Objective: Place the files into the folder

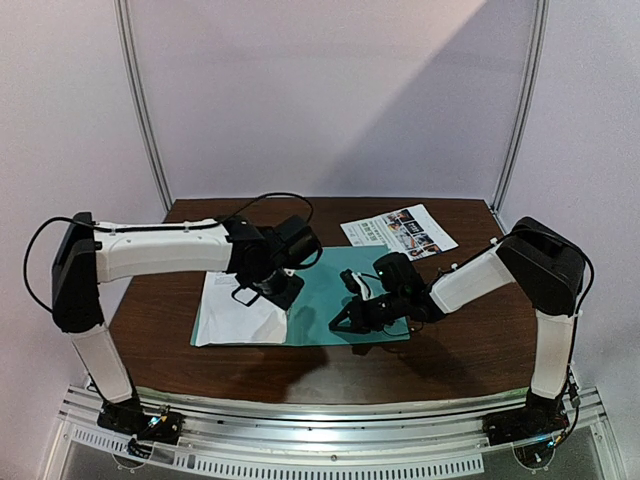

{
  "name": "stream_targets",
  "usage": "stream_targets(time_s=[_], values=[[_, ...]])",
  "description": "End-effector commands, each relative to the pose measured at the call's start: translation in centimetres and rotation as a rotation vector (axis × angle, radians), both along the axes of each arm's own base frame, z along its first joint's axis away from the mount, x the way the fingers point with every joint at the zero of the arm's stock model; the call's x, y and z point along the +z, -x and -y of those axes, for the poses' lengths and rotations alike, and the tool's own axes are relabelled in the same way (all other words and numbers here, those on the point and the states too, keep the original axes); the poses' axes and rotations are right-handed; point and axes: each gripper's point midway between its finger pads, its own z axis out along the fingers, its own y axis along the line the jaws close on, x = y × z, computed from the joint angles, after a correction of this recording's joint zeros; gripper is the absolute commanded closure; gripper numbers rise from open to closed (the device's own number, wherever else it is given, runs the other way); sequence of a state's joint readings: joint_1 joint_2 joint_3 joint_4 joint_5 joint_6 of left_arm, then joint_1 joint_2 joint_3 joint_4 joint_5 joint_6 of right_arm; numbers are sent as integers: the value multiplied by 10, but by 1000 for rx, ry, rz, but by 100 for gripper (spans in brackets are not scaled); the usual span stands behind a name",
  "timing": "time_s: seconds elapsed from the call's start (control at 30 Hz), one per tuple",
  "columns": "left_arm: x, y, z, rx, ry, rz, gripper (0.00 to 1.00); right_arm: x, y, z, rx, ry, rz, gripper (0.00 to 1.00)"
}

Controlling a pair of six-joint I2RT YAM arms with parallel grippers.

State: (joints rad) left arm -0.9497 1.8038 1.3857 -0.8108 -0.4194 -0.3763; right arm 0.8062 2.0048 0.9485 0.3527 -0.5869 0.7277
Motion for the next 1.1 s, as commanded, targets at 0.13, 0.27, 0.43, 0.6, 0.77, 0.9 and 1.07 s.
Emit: stream_targets(time_s=[0.13, 0.27, 0.43, 0.6, 0.77, 0.9, 1.07], values=[[-23, 33, 12, -198, -195, 2, 44, -56, 24, 23, -3, 178, -118, 100], [-37, 35, 13, -227, -288, 8, 41, -57, 25, 24, -3, 183, -122, 100], [-49, 28, 7, -226, -395, 38, 39, -58, 27, 27, -4, 187, -124, 100], [-47, 19, 3, -209, -459, 98, 40, -58, 28, 27, -1, 187, -125, 100], [-41, 12, 5, -200, -482, 144, 41, -59, 28, 26, 2, 187, -127, 100], [-40, 6, 8, -203, -499, 160, 43, -59, 28, 26, 3, 185, -128, 100], [-41, 2, 12, -208, -516, 165, 45, -60, 30, 27, 4, 189, -133, 100]])
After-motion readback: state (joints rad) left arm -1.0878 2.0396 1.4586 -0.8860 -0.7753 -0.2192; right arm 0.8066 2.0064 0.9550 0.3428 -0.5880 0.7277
